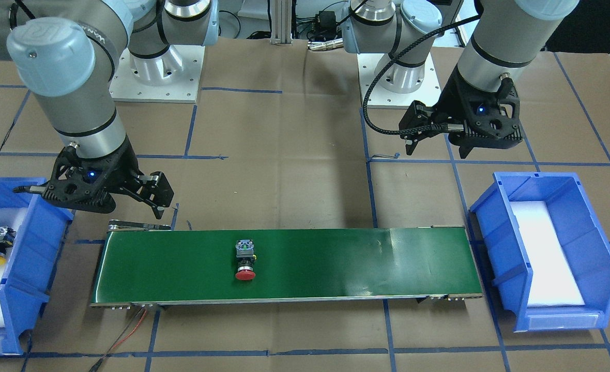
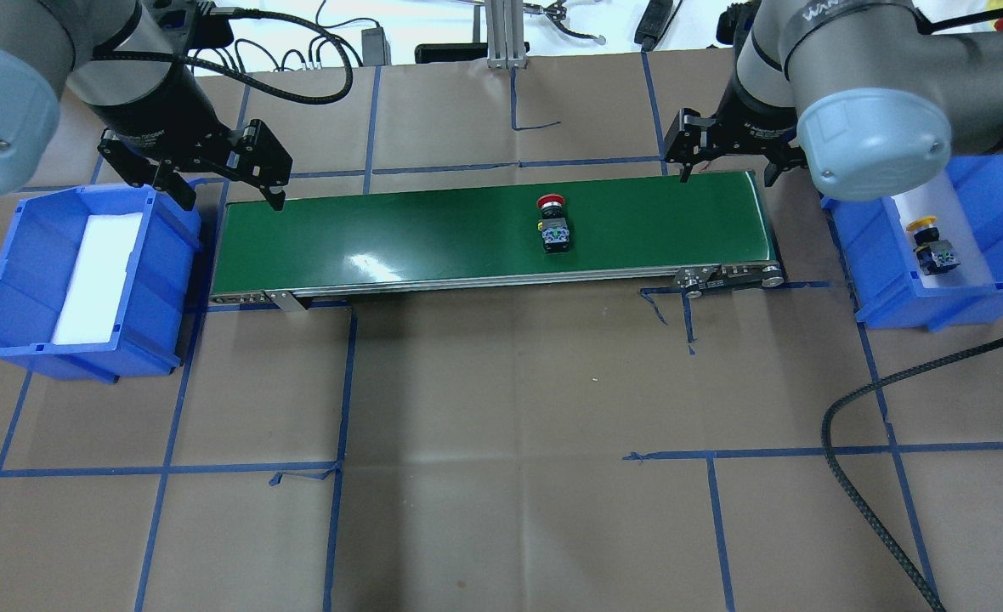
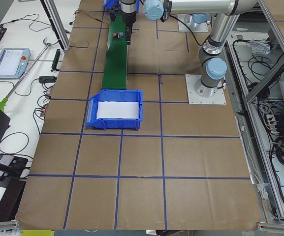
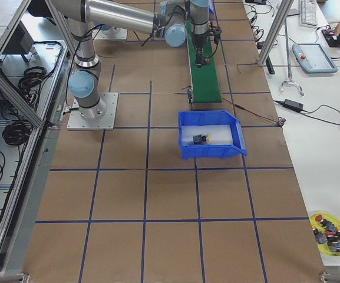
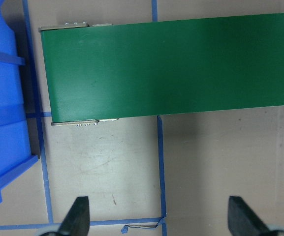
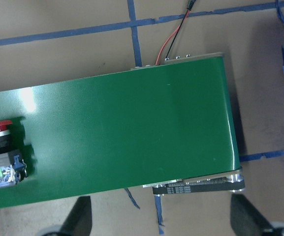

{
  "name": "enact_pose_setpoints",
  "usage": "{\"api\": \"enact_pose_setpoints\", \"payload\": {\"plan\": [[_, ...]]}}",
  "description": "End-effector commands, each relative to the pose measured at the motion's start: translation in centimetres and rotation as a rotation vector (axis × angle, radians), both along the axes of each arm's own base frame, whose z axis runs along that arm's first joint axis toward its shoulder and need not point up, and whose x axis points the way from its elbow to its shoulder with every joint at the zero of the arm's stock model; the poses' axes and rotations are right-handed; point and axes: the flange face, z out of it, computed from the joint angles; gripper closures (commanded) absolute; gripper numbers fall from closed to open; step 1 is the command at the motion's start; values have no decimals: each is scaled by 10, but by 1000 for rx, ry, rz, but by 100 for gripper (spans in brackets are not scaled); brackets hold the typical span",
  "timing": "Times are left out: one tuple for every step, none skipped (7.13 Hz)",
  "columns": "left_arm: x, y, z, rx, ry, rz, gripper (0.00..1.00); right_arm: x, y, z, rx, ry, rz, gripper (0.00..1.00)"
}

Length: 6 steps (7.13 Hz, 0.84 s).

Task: Transport two buttons from left to right
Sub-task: 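Move the right gripper to the belt and grasp the red button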

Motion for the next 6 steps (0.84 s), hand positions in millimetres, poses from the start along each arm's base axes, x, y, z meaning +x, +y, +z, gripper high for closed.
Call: {"api": "enact_pose_setpoints", "payload": {"plan": [[0,-1,-1,1,3,1,1,1,-18,-28,-20,-3,0,1],[0,0,1,-2,3,0,1,1,-21,-34,-20,-5,2,1],[-1,1,2,-5,1,0,1,3,-24,-45,-2,-20,3,1],[-1,1,1,-2,0,0,1,6,-30,-57,17,-54,8,1],[-1,1,2,-3,-1,0,1,6,-37,-66,-1,-57,10,1],[-1,1,2,-3,-1,0,1,7,-44,-75,-21,-57,11,1]]}}
